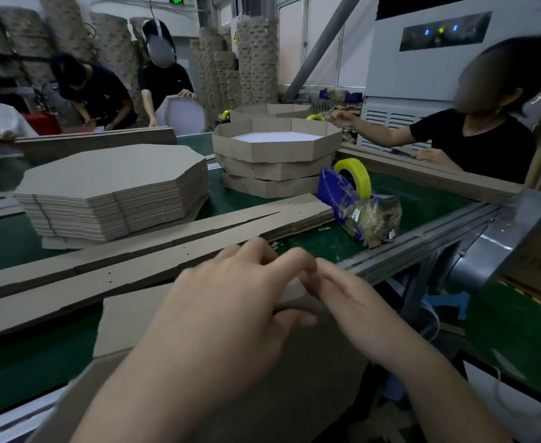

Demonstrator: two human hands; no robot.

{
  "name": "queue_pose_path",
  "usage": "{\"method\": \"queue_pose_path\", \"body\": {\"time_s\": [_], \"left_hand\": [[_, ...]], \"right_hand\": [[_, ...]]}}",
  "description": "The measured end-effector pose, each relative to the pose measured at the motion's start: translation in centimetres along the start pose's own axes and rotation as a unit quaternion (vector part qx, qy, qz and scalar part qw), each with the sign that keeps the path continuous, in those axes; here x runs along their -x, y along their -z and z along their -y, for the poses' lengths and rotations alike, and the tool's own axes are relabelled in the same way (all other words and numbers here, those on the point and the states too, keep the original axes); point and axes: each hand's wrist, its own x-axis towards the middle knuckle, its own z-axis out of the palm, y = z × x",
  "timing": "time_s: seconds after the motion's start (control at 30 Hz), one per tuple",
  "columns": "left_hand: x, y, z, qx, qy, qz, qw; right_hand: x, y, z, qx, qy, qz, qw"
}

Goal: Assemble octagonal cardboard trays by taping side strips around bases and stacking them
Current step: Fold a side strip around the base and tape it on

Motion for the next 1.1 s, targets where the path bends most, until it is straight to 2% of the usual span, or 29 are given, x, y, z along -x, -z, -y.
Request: {"method": "queue_pose_path", "body": {"time_s": [0.17, 0.37, 0.5, 0.7, 0.83, 0.9, 1.0, 1.1], "left_hand": [[1.8, 1.1, 0.5, 0.054, 0.01, -0.02, 0.998], [3.3, 1.4, 1.0, 0.109, 0.014, -0.087, 0.99], [4.1, 0.2, 2.0, 0.159, 0.013, -0.121, 0.98], [5.4, -0.6, 3.8, 0.218, 0.019, -0.098, 0.971], [4.2, -0.1, 3.2, 0.123, 0.004, -0.049, 0.991], [3.4, -0.2, 2.4, 0.085, -0.003, -0.046, 0.995], [3.2, -0.4, 2.1, 0.096, 0.003, -0.057, 0.994], [3.5, -0.7, 2.5, 0.094, 0.012, -0.069, 0.993]], "right_hand": [[1.1, 3.4, 0.1, -0.003, -0.004, -0.019, 1.0], [1.5, 3.6, 0.4, 0.063, 0.098, -0.104, 0.988], [1.3, 2.9, 0.5, 0.096, 0.149, -0.125, 0.976], [0.8, 0.8, 0.4, 0.166, 0.161, -0.116, 0.966], [0.3, -0.8, 1.3, 0.198, 0.169, -0.11, 0.959], [-0.1, -0.9, 1.6, 0.178, 0.161, -0.099, 0.966], [-0.6, 0.7, 1.1, 0.054, 0.083, -0.049, 0.994], [-0.8, 1.6, 0.2, -0.015, 0.03, -0.002, 0.999]]}}
